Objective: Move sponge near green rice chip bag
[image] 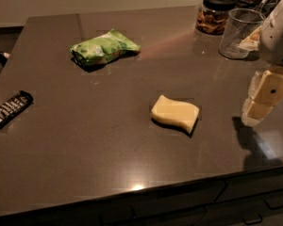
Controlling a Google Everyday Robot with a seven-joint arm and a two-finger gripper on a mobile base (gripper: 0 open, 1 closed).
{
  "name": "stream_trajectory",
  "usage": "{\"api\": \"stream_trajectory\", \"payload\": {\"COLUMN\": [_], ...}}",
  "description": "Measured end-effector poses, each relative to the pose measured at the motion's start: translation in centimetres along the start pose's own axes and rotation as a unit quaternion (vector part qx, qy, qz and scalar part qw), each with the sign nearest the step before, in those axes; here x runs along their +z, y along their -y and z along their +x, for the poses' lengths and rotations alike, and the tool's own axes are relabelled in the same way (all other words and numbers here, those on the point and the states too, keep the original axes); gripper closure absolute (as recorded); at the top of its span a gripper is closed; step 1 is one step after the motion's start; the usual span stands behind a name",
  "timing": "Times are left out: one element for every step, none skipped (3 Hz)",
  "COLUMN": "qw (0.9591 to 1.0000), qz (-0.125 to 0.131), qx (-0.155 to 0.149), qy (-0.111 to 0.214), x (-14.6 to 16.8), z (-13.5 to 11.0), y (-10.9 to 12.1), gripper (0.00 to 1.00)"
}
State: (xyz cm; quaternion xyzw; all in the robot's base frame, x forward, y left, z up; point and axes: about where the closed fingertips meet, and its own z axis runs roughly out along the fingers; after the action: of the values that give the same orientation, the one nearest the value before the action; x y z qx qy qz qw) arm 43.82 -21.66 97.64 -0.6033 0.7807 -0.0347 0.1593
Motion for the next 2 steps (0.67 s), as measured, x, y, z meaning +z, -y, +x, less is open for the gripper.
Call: {"api": "stream_trajectory", "payload": {"qw": [1.0, 1.0], "qz": [0.0, -0.002], "qx": [0.0, 0.002], "qy": [0.0, 0.009], "x": [0.0, 0.3], "z": [0.0, -1.6], "y": [0.0, 0.0], "gripper": [0.0, 0.0]}}
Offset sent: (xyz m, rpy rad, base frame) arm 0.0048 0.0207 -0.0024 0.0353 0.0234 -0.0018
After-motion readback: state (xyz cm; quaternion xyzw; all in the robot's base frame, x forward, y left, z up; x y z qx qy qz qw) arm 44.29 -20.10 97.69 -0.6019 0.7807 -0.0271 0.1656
